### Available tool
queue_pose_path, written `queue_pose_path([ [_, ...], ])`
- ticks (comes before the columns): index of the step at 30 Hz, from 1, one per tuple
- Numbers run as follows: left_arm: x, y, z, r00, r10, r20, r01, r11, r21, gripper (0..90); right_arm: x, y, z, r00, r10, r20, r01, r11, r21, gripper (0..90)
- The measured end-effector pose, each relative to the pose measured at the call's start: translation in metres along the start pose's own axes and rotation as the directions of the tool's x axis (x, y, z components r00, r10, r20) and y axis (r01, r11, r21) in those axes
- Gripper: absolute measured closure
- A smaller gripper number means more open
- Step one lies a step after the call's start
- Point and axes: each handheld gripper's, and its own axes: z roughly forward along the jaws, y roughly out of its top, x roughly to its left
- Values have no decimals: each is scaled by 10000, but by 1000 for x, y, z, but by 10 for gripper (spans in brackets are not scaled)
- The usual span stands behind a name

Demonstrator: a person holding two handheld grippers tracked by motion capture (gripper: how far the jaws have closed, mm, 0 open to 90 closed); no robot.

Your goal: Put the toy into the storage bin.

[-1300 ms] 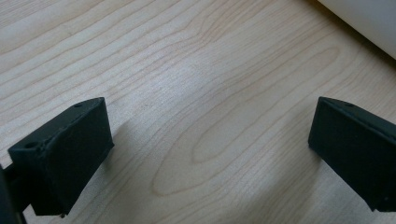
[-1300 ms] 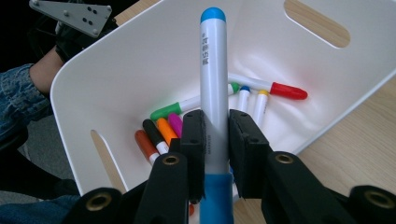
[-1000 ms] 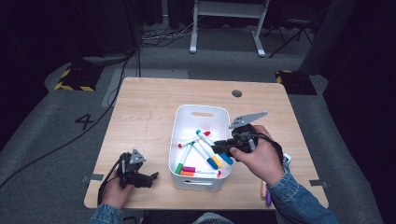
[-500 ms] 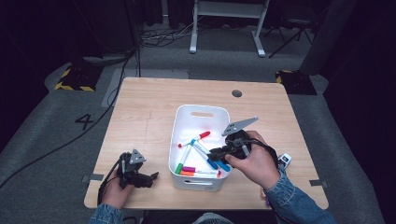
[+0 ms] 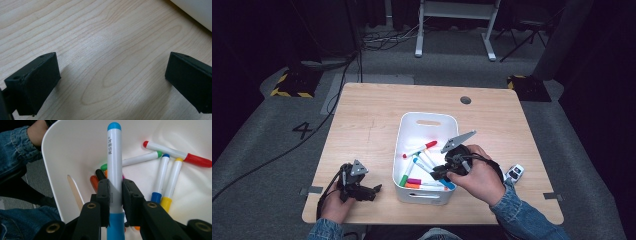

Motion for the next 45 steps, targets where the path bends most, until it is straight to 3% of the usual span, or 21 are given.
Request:
queue_pose_path([
  [6, 0, 0, 0, 10000, -3, 0, 3, 10000, -1, 0, 2, -1, 9, 10000, 58, -80, -55, 9991, 415, 757],
  [7, 0, 0, 0, 10000, -2, -1, 2, 10000, -1, 0, 3, -1, 9, 9998, -18, -198, 17, 10000, -59, 657],
  [11, 0, 0, 0, 10000, 0, 4, 0, 10000, 9, 0, 5, 0, 0, 10000, -74, -64, 70, 9985, -539, 601],
  [12, 0, 0, 0, 10000, -5, 2, 5, 10000, 3, 0, 4, 0, -7, 10000, -30, -6, 29, 9954, -960, 555],
  [19, 0, 0, 0, 10000, -2, 3, 2, 10000, 6, 0, -2, -8, -27, 9989, 439, 182, -407, 9880, -1491, 533],
  [32, 0, 0, 0, 10000, -3, 4, 3, 10000, 5, 0, -15, -25, -55, 9940, 921, 595, -774, 9738, -2139, 508],
  [39, 0, 0, 0, 10000, 0, 2, 0, 10000, 7, 0, -27, -45, -72, 9862, 1441, 813, -1210, 9634, -2393, 507],
  [45, 0, 0, 0, 10000, -2, -1, 2, 10000, -1, 0, -35, -55, -79, 9803, 1696, 1007, -1417, 9606, -2390, 507],
])
